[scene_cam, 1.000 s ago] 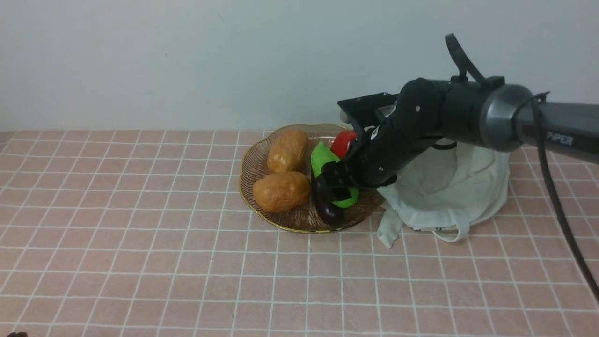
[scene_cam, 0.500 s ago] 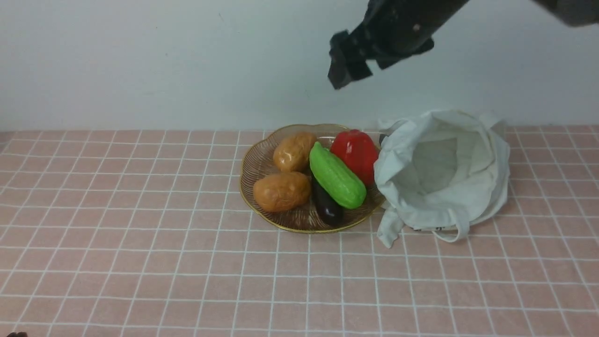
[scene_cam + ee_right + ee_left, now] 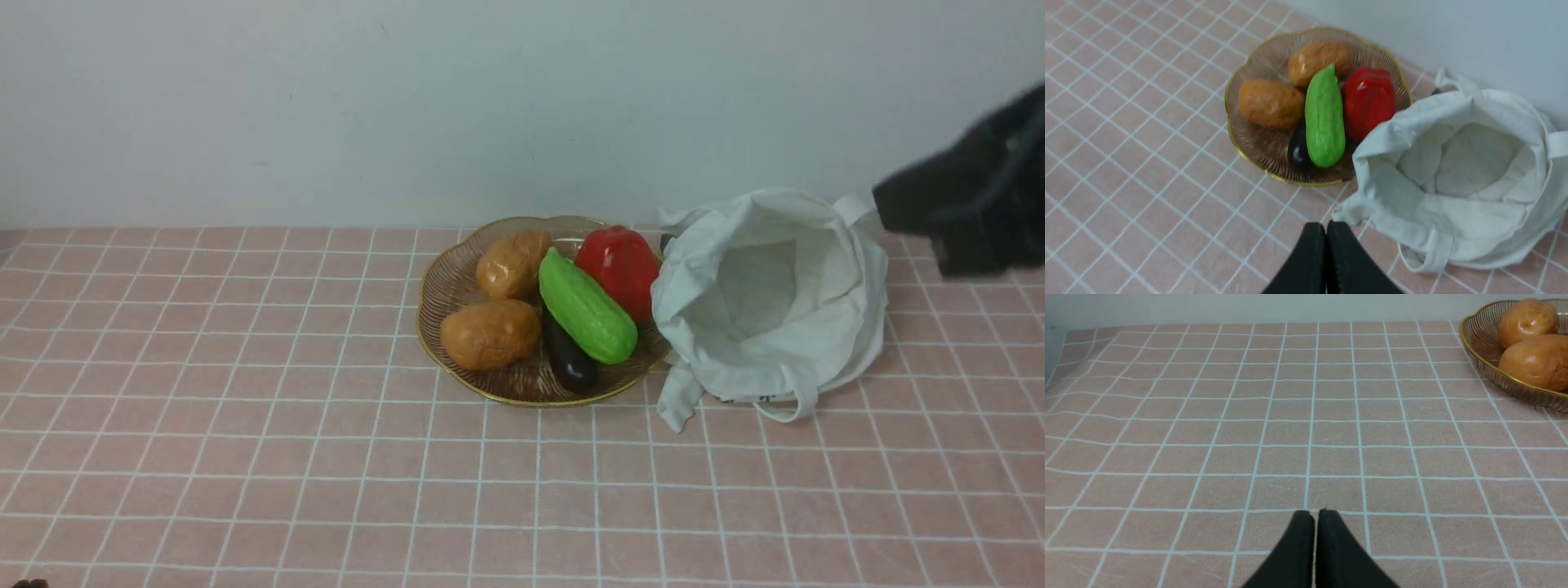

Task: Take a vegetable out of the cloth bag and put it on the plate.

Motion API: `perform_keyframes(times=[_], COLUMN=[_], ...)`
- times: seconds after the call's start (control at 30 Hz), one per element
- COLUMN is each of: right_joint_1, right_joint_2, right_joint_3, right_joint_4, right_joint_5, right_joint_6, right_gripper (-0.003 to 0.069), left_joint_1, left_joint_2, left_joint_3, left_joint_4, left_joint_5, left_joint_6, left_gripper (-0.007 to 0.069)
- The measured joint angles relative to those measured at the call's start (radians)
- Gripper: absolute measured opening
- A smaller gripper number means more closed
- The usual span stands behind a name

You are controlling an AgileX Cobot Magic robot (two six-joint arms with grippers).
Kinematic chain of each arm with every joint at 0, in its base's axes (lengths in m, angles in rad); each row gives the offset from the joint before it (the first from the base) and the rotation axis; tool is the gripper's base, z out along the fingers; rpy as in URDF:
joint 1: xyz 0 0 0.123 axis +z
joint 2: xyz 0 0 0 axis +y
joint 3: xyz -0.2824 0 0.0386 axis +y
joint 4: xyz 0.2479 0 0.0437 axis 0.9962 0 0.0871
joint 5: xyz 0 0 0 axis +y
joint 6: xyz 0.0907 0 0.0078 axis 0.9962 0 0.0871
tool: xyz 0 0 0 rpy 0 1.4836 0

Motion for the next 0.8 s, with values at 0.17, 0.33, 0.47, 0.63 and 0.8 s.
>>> perform_keyframes(times=[0.17, 0.33, 0.47, 0.63, 0.8], right_joint_1=[0.0, 0.0, 0.0, 0.0, 0.0], right_joint_2=[-0.197, -0.272, -0.275, -0.275, -0.275], right_joint_3=[0.471, 0.672, 0.741, 0.788, 0.794], right_joint_4=[0.057, 0.065, 0.065, 0.065, 0.057], right_joint_5=[-0.52, -0.759, -0.792, -0.791, -0.787], right_joint_6=[-0.008, -0.012, -0.012, -0.012, -0.012], right_gripper=[-0.0015, -0.0015, -0.0015, -0.0015, -0.0015], left_joint_1=[0.0, 0.0, 0.0, 0.0, 0.0], left_joint_2=[0.0, 0.0, 0.0, 0.0, 0.0], left_joint_3=[0.0, 0.0, 0.0, 0.0, 0.0], left_joint_4=[0.0, 0.0, 0.0, 0.0, 0.0], left_joint_5=[0.0, 0.0, 0.0, 0.0, 0.0], left_joint_6=[0.0, 0.0, 0.0, 0.0, 0.0], left_gripper=[-0.0005, -0.0005, -0.0005, -0.0005, -0.0005])
